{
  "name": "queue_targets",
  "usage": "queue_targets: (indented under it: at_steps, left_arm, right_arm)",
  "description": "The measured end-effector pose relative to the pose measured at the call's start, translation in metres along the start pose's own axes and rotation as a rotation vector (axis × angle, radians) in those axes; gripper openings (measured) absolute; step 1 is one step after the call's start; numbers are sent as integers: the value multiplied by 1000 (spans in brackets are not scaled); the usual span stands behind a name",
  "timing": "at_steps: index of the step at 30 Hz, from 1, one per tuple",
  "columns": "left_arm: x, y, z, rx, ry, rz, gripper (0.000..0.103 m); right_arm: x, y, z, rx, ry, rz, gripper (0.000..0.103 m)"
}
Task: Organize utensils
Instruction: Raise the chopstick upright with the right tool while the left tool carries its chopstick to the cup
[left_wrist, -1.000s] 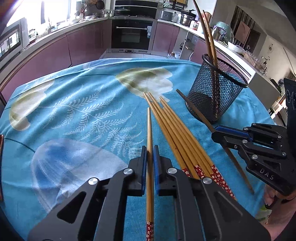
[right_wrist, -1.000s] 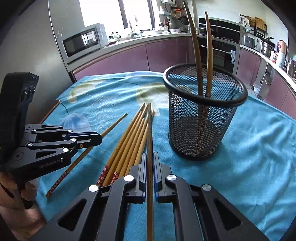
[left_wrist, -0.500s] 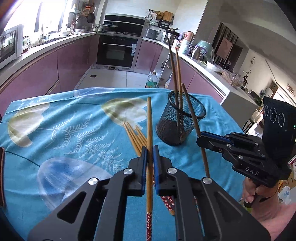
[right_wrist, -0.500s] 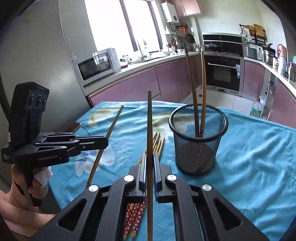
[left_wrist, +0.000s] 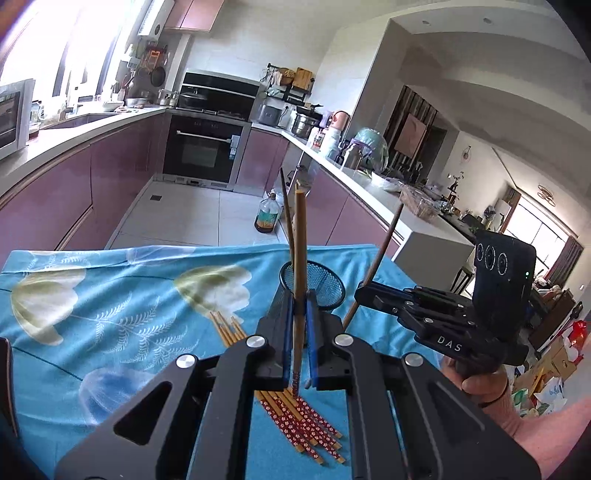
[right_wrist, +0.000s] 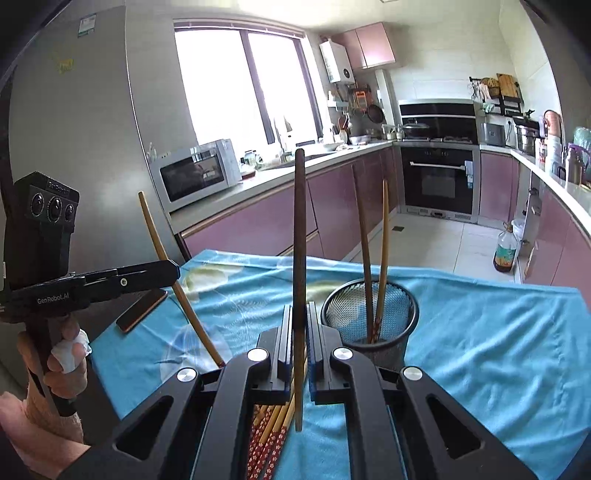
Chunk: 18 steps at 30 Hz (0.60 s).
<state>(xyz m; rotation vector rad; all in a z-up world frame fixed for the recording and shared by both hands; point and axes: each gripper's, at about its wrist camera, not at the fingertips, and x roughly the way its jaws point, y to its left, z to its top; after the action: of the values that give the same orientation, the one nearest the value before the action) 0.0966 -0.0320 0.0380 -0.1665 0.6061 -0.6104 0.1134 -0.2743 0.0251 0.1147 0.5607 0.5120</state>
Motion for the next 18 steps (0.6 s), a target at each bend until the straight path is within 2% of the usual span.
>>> queue_targets:
  at_steps: [8, 18]
  left_arm:
    - [3, -14, 34, 22, -63, -26, 7]
    - [7, -41, 83, 86, -138, -22, 7]
  right_arm:
    - [-16, -5, 28, -28, -71, -13, 6]
    - [-33, -17, 67, -45, -161, -42, 6]
